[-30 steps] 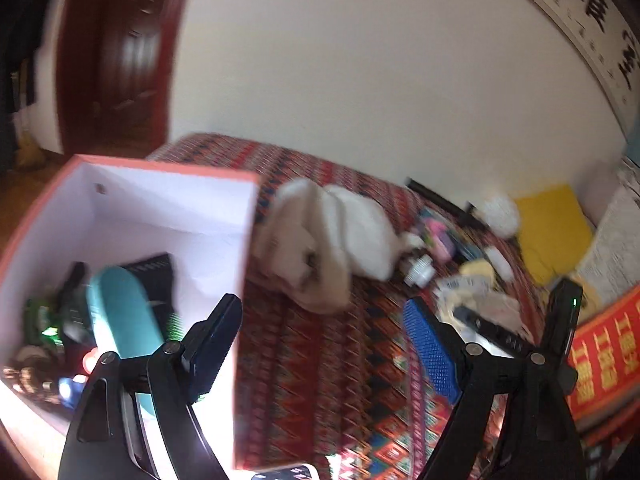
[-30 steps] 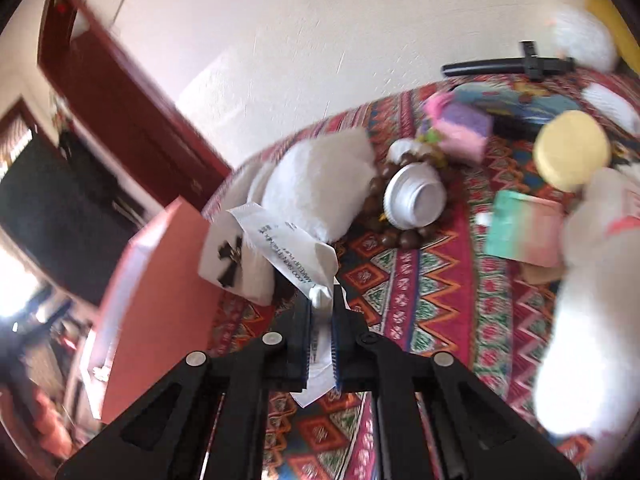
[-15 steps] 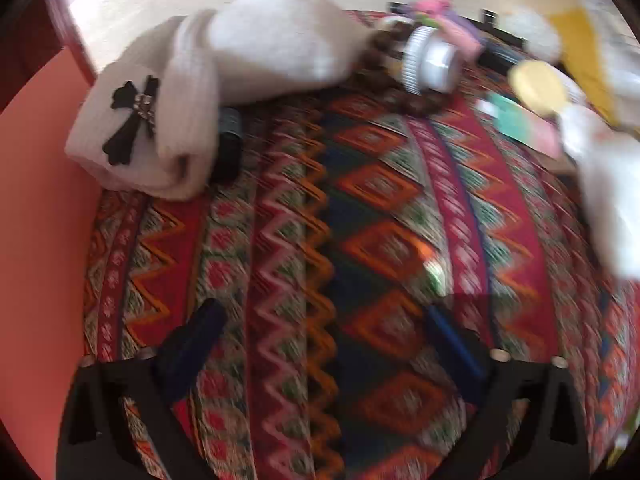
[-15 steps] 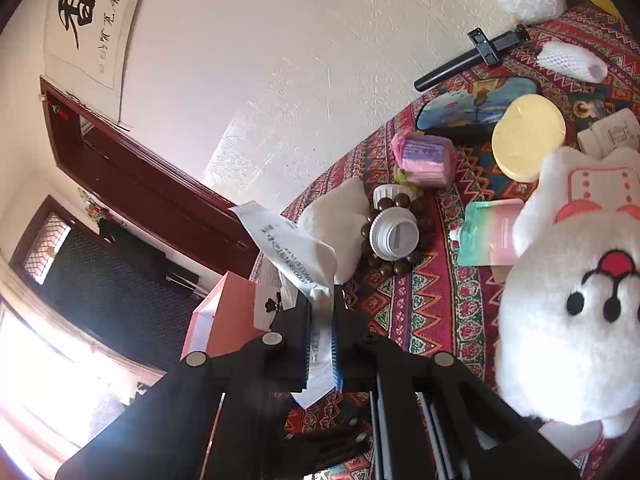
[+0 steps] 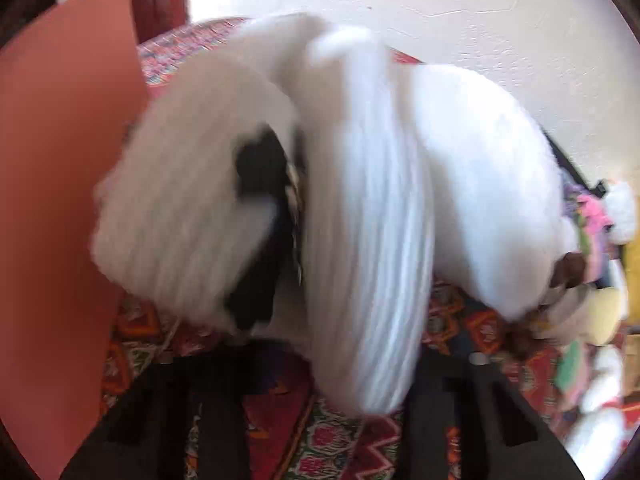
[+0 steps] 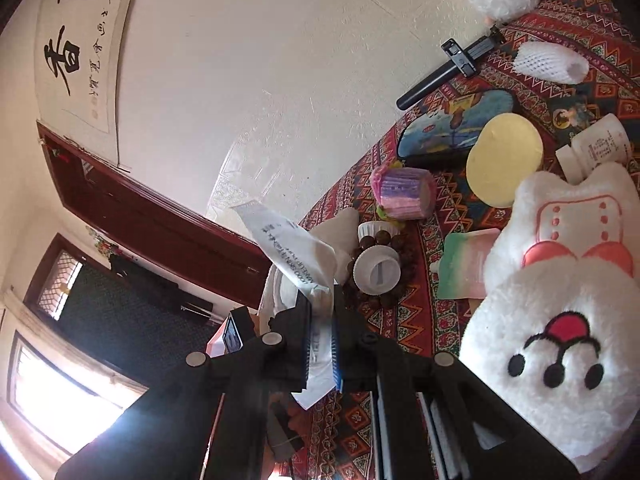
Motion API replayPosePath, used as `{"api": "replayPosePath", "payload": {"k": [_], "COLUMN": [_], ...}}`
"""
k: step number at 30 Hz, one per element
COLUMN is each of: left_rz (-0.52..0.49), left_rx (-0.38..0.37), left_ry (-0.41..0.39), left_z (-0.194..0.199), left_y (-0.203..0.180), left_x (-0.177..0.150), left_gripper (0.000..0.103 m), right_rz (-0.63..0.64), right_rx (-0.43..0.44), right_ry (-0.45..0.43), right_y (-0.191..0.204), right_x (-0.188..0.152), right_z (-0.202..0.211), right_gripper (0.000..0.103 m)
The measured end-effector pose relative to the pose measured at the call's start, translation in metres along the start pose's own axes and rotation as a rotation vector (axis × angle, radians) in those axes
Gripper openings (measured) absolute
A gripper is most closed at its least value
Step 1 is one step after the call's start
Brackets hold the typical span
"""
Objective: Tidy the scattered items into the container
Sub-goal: 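Grasp the small dark bottle with the left gripper, then drop the dark bottle into the box with the left gripper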
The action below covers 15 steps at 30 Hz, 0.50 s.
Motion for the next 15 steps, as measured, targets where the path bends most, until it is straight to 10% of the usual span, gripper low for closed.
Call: {"api": "replayPosePath", "payload": {"k": [15], "left_rz": [0.024], "left_rx": [-0.326], "left_ry": [0.123], "left_z": [0.081], "left_y": [0.034], "left_x": [-0.122], "left_gripper": [0.021], "right_rz": [0.040], "right_rx": [-0.031], "right_ry": [0.044], "right_y": [0.011], "right_x": [-0.014], "right_z": [-0.014], "right_gripper": [0.007]}}
Point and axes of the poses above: each gripper's, at about its wrist camera, not at the fingertips, and z roughly against the way its jaws point, y to its left, x to its top, the point moved 7 cm from there along -z, roughly the way its jaws point, and after that the axes turned 10 degrees about z, right-handed, at the moved point
